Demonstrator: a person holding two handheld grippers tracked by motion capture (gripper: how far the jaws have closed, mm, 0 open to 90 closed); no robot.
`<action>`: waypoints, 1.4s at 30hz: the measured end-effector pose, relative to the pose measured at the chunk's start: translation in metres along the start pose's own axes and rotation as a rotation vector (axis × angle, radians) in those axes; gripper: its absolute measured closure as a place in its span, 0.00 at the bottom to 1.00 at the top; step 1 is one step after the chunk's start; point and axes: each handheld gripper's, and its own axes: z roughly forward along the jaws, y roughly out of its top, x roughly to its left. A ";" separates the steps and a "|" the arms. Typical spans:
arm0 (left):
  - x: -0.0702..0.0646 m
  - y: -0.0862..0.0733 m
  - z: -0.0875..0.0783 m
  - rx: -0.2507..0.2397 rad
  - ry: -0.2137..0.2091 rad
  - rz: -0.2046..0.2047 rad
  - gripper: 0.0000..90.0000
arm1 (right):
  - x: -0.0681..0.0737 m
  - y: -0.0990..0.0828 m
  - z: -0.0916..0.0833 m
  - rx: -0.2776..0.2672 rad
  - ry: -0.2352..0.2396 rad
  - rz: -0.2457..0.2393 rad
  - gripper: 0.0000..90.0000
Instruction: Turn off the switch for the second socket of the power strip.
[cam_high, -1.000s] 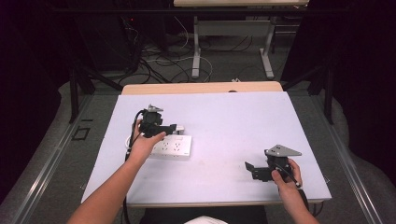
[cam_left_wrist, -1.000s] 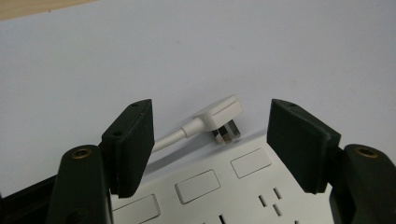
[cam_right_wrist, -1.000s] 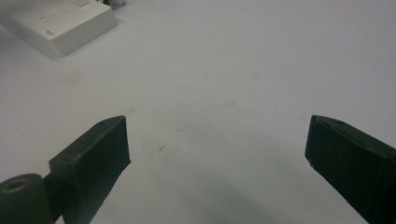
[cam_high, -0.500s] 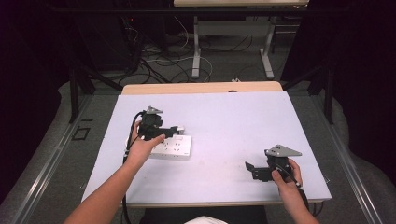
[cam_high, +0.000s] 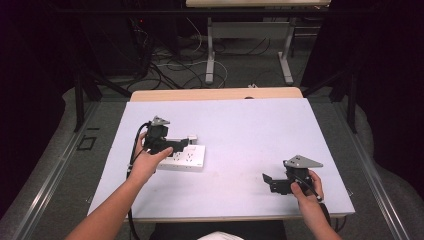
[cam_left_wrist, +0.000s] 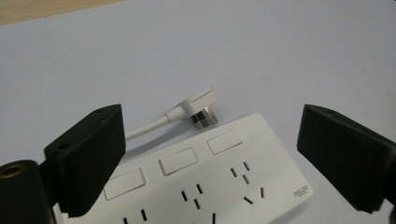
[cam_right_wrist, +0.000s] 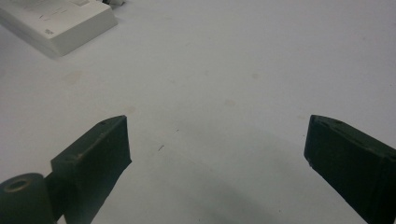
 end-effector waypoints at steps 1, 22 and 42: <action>0.000 -0.001 -0.001 -0.005 -0.002 -0.008 0.04 | 0.000 0.000 0.000 0.000 0.000 0.000 0.07; 0.016 -0.035 -0.023 -0.043 0.001 -0.060 0.00 | 0.001 0.000 0.000 -0.001 -0.007 0.007 0.07; 0.019 -0.066 -0.048 -0.084 -0.007 -0.080 0.00 | 0.002 0.000 -0.001 -0.002 -0.004 0.006 0.07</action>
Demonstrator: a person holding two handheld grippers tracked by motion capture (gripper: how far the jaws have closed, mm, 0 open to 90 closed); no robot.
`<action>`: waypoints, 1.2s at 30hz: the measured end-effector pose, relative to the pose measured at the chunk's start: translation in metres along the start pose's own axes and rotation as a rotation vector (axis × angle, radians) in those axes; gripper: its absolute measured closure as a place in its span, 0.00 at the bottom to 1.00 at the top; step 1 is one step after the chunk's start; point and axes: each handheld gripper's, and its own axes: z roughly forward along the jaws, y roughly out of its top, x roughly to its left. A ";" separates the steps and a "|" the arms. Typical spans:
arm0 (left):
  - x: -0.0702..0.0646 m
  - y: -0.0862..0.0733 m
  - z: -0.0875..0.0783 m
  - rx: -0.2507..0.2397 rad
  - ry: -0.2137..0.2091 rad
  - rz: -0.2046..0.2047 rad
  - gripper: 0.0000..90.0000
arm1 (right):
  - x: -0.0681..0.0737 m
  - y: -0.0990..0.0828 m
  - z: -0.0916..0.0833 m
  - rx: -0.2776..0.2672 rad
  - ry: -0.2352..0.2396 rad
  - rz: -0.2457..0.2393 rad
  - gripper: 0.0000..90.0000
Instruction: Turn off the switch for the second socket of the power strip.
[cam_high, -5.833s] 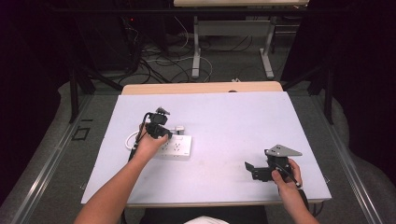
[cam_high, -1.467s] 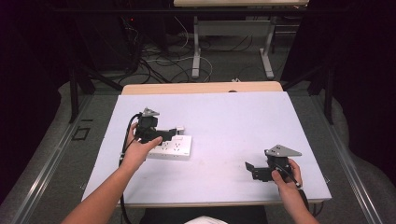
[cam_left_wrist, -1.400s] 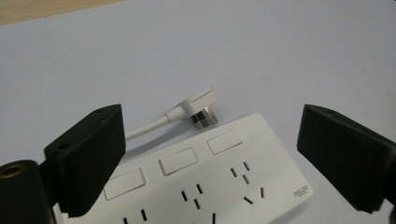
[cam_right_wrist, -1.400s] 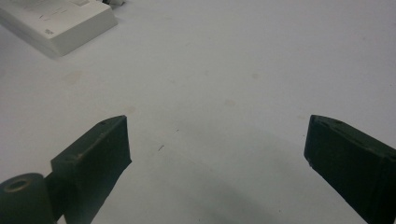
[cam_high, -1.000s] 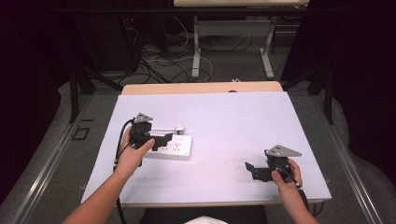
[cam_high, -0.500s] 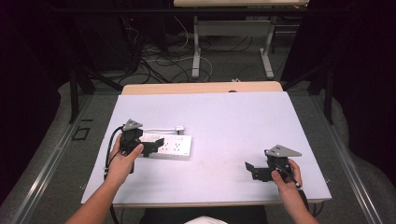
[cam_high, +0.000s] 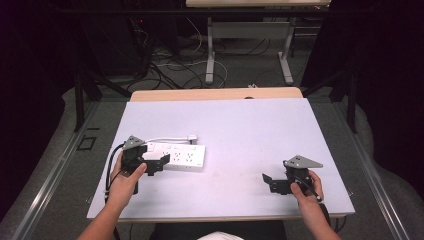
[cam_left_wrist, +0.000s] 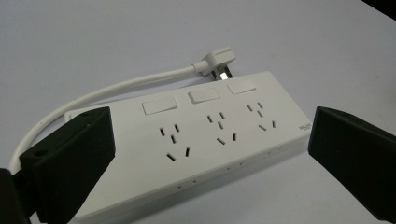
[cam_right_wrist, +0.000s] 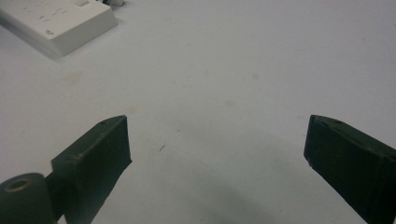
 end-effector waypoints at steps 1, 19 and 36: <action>0.001 -0.002 -0.001 0.000 0.001 -0.003 0.00 | 0.000 0.000 0.000 -0.002 -0.005 0.000 0.07; 0.004 -0.031 -0.009 -0.020 0.013 -0.026 0.01 | 0.001 0.000 0.000 0.003 0.000 0.005 0.07; 0.012 -0.047 -0.003 -0.008 0.019 -0.048 0.01 | 0.000 0.000 -0.001 0.003 -0.001 0.002 0.07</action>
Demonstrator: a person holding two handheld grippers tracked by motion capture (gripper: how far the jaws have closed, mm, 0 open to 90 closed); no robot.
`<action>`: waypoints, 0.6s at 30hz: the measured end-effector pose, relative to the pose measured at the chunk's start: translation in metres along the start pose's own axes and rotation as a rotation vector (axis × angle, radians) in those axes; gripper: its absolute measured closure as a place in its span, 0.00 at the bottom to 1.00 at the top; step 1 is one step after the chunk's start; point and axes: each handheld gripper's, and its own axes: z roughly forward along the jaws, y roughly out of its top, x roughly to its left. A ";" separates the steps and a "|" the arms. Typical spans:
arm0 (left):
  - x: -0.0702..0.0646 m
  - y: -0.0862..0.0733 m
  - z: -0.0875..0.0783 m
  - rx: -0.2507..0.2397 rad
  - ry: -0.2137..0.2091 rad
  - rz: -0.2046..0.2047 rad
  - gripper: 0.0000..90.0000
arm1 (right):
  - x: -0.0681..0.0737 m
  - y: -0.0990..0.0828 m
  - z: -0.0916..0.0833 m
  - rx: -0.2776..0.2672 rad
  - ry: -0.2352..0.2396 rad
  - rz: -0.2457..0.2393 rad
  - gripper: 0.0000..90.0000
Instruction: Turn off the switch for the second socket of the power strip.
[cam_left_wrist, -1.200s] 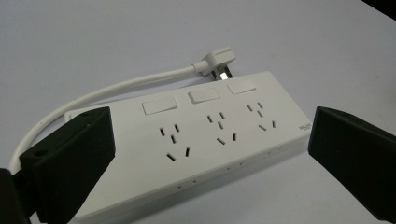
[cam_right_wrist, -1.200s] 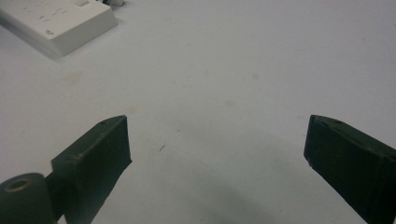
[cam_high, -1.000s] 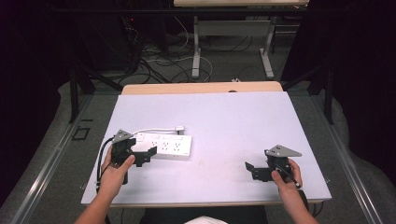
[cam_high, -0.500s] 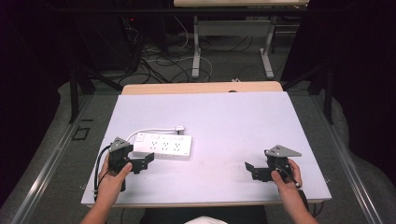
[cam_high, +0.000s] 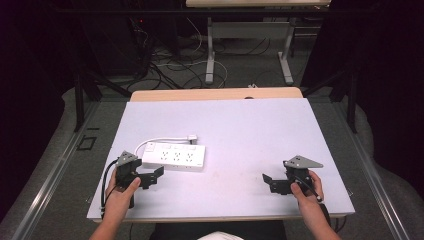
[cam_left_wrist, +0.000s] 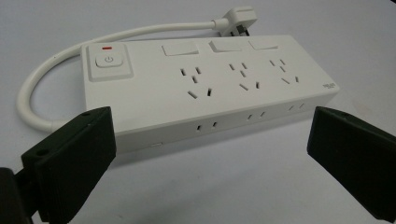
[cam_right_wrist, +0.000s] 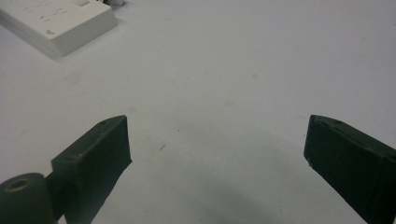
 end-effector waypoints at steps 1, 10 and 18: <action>0.000 -0.001 0.001 0.001 0.009 0.006 0.01 | 0.000 0.000 0.000 0.000 0.001 0.001 0.07; -0.001 -0.005 0.004 0.013 0.011 0.014 0.01 | -0.002 -0.001 0.000 0.001 0.003 0.003 0.07; 0.001 -0.007 0.004 0.018 0.024 0.012 0.01 | -0.001 -0.001 0.001 0.002 0.004 0.005 0.07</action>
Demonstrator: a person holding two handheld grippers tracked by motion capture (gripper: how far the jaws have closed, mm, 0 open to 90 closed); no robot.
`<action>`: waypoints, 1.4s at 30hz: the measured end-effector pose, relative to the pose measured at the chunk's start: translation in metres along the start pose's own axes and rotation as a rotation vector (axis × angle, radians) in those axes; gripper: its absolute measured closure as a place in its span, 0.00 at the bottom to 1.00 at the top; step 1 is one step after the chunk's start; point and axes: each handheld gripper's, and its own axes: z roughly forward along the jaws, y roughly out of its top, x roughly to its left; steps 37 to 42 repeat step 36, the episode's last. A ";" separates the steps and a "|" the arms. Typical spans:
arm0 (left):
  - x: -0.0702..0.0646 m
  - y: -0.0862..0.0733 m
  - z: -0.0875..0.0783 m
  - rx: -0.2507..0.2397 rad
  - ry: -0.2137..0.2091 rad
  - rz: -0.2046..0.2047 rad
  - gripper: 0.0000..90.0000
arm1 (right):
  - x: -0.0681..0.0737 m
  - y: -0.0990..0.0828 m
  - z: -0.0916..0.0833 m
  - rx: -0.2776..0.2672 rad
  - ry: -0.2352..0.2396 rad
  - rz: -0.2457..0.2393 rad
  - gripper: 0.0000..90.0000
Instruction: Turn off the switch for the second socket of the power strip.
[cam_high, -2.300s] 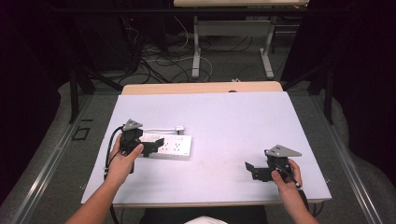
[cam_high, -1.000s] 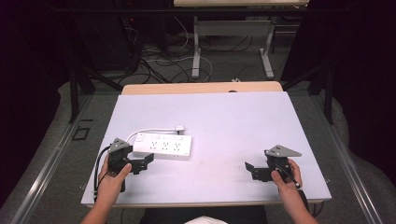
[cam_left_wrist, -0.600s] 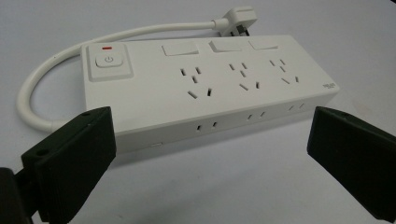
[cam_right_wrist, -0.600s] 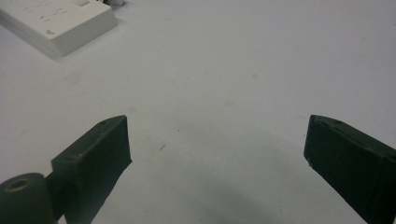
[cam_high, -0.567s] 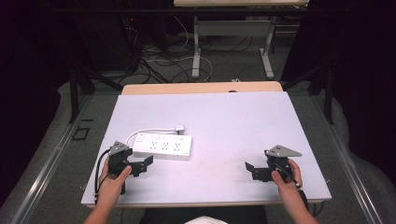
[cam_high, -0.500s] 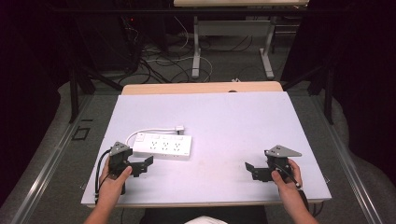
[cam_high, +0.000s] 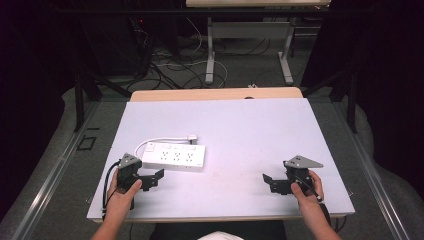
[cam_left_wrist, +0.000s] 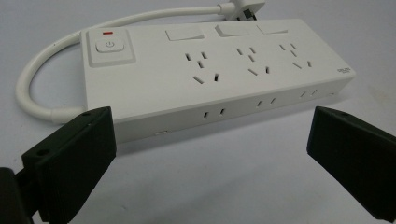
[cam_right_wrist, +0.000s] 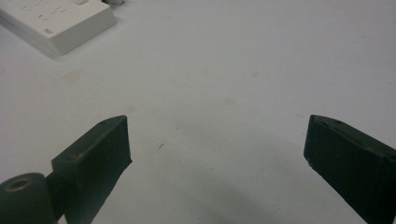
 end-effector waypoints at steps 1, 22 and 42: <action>0.000 0.000 0.000 -0.002 0.001 0.000 0.01 | 0.000 0.000 0.000 0.000 0.000 0.000 0.07; 0.006 -0.003 -0.001 0.005 0.026 -0.031 0.02 | -0.001 0.000 0.000 0.001 -0.002 -0.003 0.07; 0.007 -0.002 -0.001 0.006 0.028 -0.026 0.02 | -0.001 -0.001 0.000 -0.001 -0.002 -0.003 0.07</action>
